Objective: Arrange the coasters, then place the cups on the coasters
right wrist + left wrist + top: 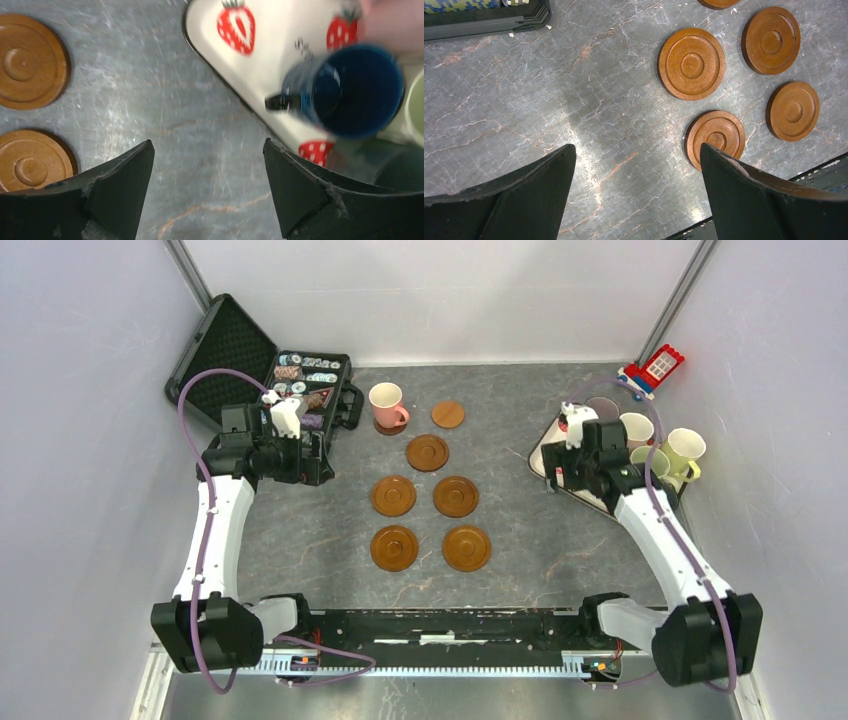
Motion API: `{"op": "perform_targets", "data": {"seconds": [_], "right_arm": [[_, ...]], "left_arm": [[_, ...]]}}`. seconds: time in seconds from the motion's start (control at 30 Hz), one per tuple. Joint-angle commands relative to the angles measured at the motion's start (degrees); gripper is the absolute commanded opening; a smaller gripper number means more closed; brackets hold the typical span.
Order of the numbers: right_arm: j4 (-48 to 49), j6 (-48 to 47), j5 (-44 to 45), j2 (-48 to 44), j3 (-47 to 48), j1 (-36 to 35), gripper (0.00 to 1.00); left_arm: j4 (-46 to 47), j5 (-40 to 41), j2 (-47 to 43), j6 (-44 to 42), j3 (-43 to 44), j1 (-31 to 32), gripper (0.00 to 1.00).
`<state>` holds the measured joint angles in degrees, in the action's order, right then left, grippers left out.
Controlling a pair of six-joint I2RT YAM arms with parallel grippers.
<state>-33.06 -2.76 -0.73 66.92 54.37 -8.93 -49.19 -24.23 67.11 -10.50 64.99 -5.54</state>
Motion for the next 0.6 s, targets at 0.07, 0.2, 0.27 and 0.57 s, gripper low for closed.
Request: {"op": "perform_targets", "data": {"seconds": [0.07,0.2,0.27,0.57], "right_arm": [[-1.45,19.44,15.78,-4.25,-5.42,0.35,0.87],[-0.04,22.31,23.00,0.50,-3.69,1.09,0.84],[-0.88,23.64,24.48,3.74,-2.17,2.04,0.82],[1.84,26.93,24.59,10.27,-1.07,5.40,0.81]], "left_arm": [[2.49,-1.48,-0.31,0.99,1.03,-0.26,1.00],[2.70,-1.05,0.09,1.19,1.45,-0.25,1.00],[2.69,-0.34,0.13,1.47,2.10,-0.29,1.00],[3.28,3.35,-2.39,1.48,0.41,-0.39,1.00]]}}
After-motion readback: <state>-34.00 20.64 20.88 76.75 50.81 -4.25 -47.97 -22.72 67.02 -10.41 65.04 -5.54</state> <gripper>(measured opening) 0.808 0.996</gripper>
